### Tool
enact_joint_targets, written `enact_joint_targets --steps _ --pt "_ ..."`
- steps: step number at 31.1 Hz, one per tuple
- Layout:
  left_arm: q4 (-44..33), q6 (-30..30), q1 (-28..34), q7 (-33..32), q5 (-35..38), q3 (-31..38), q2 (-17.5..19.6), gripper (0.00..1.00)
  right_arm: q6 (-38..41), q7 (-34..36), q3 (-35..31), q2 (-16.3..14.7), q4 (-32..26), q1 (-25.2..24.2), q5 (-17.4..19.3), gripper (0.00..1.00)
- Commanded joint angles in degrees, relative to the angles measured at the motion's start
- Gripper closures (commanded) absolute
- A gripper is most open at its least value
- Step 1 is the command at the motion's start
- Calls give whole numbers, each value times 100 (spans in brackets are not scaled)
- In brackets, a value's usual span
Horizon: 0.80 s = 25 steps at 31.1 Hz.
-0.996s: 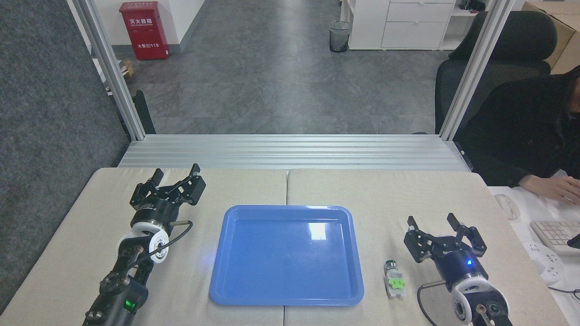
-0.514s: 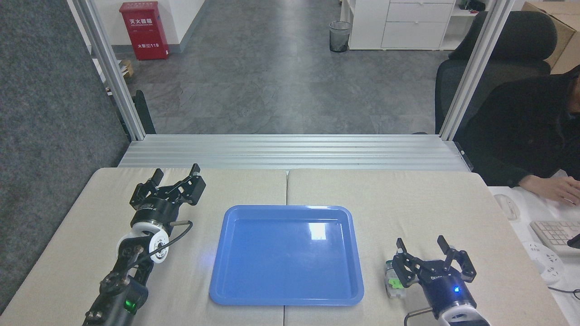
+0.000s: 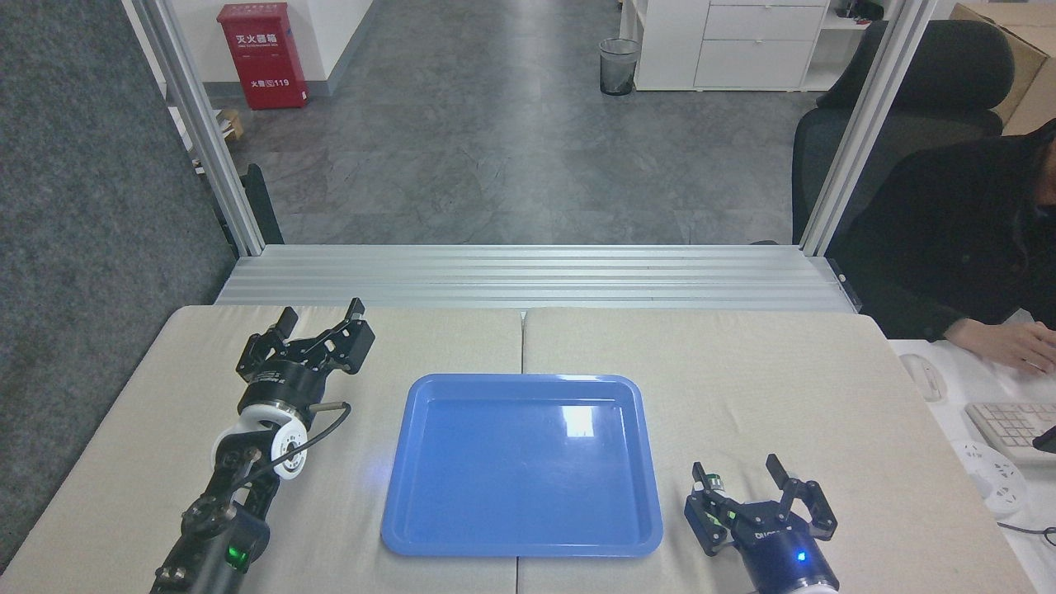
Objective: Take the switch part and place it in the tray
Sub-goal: 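Close the right gripper on the switch part and lift it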
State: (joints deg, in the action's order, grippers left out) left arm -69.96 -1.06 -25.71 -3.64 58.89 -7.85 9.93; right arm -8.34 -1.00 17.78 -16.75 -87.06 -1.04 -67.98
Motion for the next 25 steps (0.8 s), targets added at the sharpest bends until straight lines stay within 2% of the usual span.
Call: enact_joint_targets --steps 1,18,25 --pt "0 1 5 4 0 2 0 0 -176 -15 384 58 154 -133 -31 2" --pt "0 1 5 4 0 2 0 0 -255 -15 402 67 576 -107 22 3" --pt "0 1 -4 4 0 2 0 0 -220 -23 463 32 638 -98 -40 22"
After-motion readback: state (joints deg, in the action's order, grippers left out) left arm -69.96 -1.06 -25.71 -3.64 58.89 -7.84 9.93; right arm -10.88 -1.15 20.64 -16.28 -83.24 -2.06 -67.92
